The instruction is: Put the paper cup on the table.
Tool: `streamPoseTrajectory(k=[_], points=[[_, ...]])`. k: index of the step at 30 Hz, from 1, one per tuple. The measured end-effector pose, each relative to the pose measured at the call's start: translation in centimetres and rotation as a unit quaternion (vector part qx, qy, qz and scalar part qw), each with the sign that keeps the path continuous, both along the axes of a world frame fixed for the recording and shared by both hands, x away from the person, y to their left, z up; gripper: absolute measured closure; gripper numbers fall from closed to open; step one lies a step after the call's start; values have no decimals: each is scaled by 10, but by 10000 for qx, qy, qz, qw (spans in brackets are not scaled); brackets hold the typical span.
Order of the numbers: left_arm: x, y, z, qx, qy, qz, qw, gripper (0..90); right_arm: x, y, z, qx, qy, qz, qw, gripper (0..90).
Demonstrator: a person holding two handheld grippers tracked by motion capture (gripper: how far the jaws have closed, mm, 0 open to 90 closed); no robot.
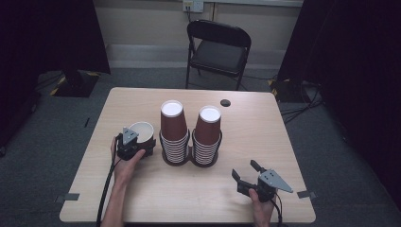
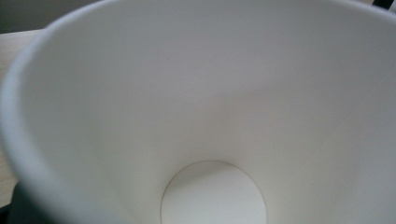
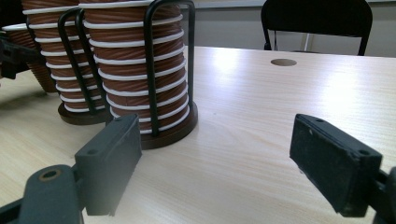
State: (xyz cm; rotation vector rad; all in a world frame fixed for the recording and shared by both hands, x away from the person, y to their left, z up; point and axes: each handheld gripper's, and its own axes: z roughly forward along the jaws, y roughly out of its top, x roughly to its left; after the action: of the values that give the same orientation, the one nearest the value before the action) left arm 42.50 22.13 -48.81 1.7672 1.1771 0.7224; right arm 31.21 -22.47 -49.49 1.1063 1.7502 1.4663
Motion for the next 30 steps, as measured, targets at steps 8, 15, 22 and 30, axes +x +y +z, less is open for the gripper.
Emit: streamPoseTrajectory(k=[8,15,22,30], points=[[-4,2,-5,70,71,22,9999,149,-2,-1,0,92,-96,-54,9999,170],[-11,4,-6,223,212,74,9995,156,-1,-1,0,42,-55,-7,10000,170],[-18,6,-8,148,233,42,9996,157,-2,-1,0,60,-75,-16,10000,170],[-29,13,-8,-58,173,82,9998,155,-2,-1,0,74,-71,3,9999,170]])
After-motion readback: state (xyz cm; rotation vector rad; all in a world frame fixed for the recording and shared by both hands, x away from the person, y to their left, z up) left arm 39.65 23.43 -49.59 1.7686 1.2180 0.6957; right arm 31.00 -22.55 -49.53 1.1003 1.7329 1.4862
